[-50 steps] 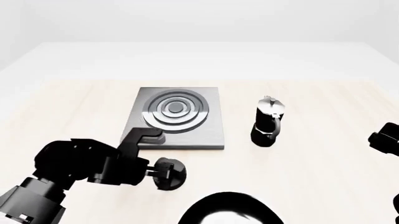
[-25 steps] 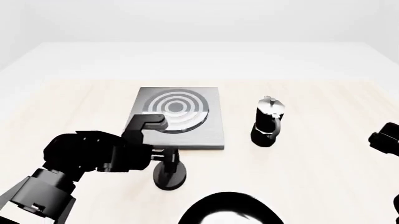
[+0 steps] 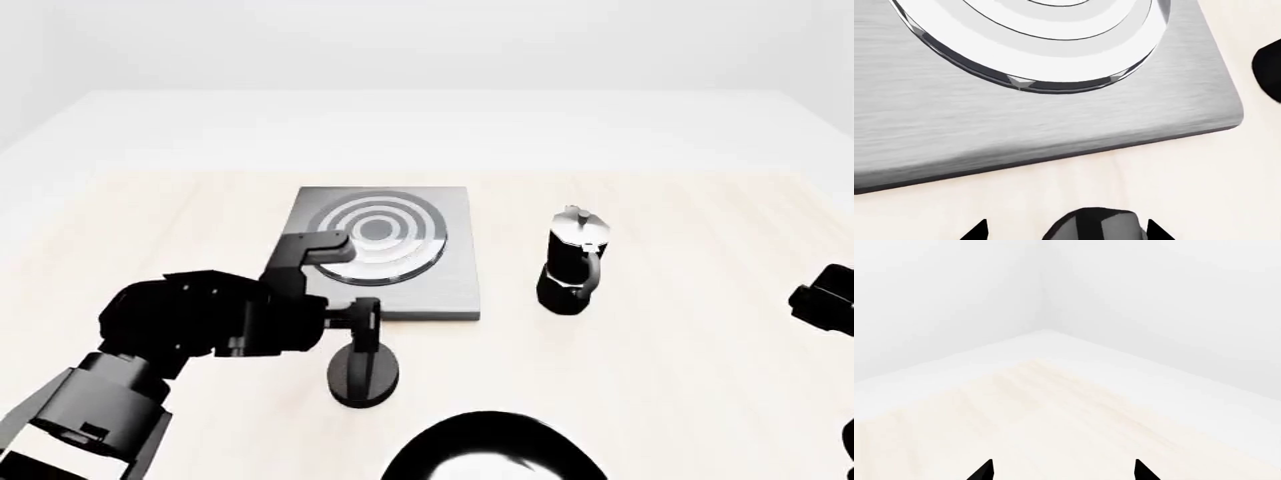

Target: Turn on the stove and put the frying pan on it.

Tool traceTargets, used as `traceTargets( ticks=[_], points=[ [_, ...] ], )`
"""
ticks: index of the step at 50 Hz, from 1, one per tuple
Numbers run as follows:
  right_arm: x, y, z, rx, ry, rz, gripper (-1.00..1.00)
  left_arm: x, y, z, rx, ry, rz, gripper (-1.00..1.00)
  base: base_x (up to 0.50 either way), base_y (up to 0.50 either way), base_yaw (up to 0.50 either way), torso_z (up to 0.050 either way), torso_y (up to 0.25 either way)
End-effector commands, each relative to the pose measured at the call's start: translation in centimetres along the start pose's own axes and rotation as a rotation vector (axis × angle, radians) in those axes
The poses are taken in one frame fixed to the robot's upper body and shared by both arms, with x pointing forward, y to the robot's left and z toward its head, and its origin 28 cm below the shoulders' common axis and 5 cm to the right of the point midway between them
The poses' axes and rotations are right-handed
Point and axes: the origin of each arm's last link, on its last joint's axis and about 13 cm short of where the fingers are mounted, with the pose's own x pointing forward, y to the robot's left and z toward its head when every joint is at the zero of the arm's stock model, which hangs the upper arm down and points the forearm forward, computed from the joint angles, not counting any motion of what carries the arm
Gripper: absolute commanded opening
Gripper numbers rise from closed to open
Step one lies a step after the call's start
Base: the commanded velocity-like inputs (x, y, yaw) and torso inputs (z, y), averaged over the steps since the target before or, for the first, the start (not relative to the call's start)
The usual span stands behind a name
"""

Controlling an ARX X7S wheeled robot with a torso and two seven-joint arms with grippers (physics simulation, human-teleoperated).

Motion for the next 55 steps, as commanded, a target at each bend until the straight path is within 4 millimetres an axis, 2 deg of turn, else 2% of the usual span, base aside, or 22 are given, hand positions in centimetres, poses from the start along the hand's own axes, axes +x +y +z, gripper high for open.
traceTargets(
  ticks=[1,3,5,7,8,11,13,16,18,20,25,31,36,41,46,47,50,55],
  points=[
    [0.0,0.0,0.0,0.001,0.0,0.0,1.0,-1.0,-0.3,0.7,0.043,-0.103,-0.01,1.0,0.0,0.0,0.0,0.0,0.0],
    [0.0,0.0,-0.1,-0.001,0.002,0.0,1.0,-2.6,-1.0,1.1,0.058,-0.151,-0.049,1.0,0.0,0.0,0.0,0.0,0.0],
    [0.1,0.2,0.0,-0.005,0.002,0.002,1.0,-5.7,-2.1,2.1,0.113,-0.216,-0.1,1.0,0.0,0.0,0.0,0.0,0.0],
    [0.1,0.3,0.1,-0.007,0.0,0.004,1.0,-7.5,-2.5,2.9,0.115,-0.212,-0.068,1.0,0.0,0.0,0.0,0.0,0.0],
    [0.0,0.4,0.2,-0.01,-0.003,0.008,1.0,-9.9,-2.9,4.0,0.116,-0.242,-0.049,1.0,0.0,0.0,0.0,0.0,0.0],
    [0.1,0.5,0.3,-0.011,-0.004,0.012,1.0,-13.0,-3.3,5.3,0.126,-0.279,0.018,1.0,0.0,0.0,0.0,0.0,0.0],
    [0.1,0.6,0.2,-0.012,-0.004,0.014,1.0,-16.2,-3.9,6.1,0.201,-0.338,0.016,1.0,0.0,0.0,0.0,0.0,0.0],
    [0.1,0.7,0.3,-0.016,-0.003,0.019,1.0,-18.2,-4.3,6.6,0.201,-0.451,0.027,1.0,0.0,0.0,0.0,0.0,0.0],
    [0.1,0.9,0.4,-0.017,-0.005,0.024,1.0,-18.8,-4.3,6.6,0.253,-0.518,0.034,1.0,0.0,0.0,0.0,0.0,0.0],
    [0.1,1.1,0.7,-0.021,-0.009,0.032,1.0,-19.3,-4.2,5.7,0.333,-0.416,0.081,1.0,0.0,0.0,0.0,0.0,0.0],
    [0.0,1.1,0.9,-0.021,-0.014,0.033,1.0,-19.7,-3.4,3.6,0.52,-0.348,0.099,1.0,0.0,0.0,0.0,0.0,0.0],
    [0.0,1.0,0.6,-0.028,-0.007,0.03,1.0,-19.9,-2.7,1.1,0.76,-0.211,0.04,1.0,0.0,0.0,0.0,0.0,0.0],
    [0.0,1.1,0.6,-0.033,-0.006,0.032,1.0,-20.2,-2.6,0.0,0.903,-0.15,0.027,1.0,0.0,0.0,0.0,0.0,0.0],
    [0.2,1.2,0.4,-0.038,0.0,0.035,1.0,-20.7,-2.9,-1.1,0.93,-0.092,-0.051,1.0,0.0,0.0,0.0,0.0,0.0],
    [0.1,1.2,0.3,-0.041,0.003,0.036,1.0,-22.2,-3.2,-1.8,0.965,-0.099,-0.08,1.0,0.0,0.0,0.0,0.0,0.0],
    [0.1,1.2,0.4,-0.042,0.004,0.035,1.0,-23.1,-3.5,-2.1,0.959,-0.113,-0.104,1.0,0.0,0.0,0.0,0.0,0.0],
    [0.1,1.3,0.3,-0.043,0.003,0.038,1.0,-24.1,-3.9,-2.6,0.962,-0.113,-0.123,1.0,0.0,0.0,0.0,0.0,0.0],
    [0.1,1.3,0.3,-0.044,0.004,0.04,1.0,-24.6,-4.2,-3.4,0.964,-0.08,-0.15,1.0,0.0,0.0,0.0,0.0,0.0]
  ],
)
